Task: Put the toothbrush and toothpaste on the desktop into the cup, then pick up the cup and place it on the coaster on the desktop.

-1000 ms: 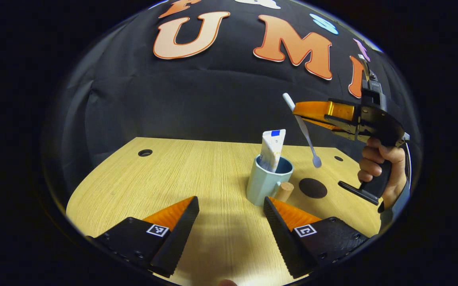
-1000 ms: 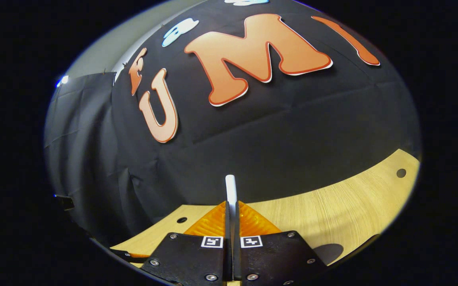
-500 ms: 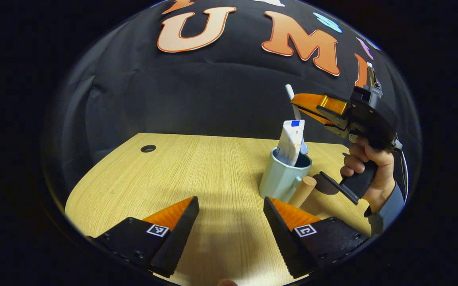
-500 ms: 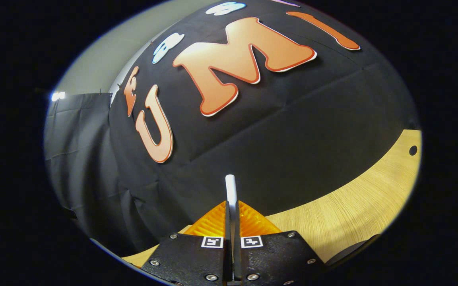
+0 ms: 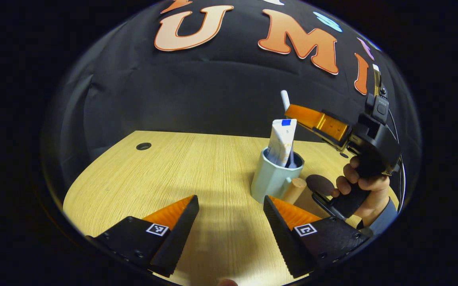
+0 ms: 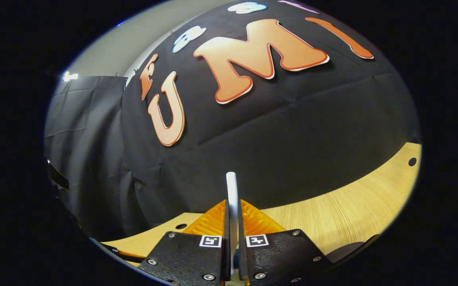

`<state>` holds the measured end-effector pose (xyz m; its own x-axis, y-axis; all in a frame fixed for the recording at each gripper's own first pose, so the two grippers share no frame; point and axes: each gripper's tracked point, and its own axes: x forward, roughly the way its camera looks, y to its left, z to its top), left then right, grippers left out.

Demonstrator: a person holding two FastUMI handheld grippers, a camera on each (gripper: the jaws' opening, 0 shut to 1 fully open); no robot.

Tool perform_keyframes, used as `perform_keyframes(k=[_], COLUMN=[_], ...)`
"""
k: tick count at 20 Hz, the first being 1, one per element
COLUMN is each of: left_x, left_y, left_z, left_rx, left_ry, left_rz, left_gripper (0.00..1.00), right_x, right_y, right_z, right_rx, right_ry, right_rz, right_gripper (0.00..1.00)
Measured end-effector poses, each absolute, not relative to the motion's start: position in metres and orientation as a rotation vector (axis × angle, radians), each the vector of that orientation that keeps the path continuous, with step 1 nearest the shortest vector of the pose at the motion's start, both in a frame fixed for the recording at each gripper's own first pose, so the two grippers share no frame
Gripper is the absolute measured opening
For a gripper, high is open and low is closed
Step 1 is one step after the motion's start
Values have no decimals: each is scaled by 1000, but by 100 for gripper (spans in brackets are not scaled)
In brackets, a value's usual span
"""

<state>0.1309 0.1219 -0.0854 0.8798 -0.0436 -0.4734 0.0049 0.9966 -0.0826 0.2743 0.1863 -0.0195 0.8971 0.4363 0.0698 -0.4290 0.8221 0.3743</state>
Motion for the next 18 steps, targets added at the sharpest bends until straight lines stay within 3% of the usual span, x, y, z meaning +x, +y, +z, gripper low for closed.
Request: perform_keyframes(k=[6,9,11,13,18], left_x=[129,132,136,141,152], left_y=[101,82,73,65,57], left_z=[-54,-36,-24,-14,-27], left_rx=[-68,-108,-127,-133,-43], left_ry=[459,473,493,528,679], left_rz=[-40,-73,-90,-105,-105], left_gripper=[98,98,98,98,100], right_x=[232,201,184,167,125], right_y=[149,154,138,122,84], right_z=[10,13,29,41,42], right_rx=[285,204,158,113,-18], right_ry=[12,-25,-39,-49,-14], right_rz=[479,461,450,438,389], right_gripper=[27,41,64,77,92])
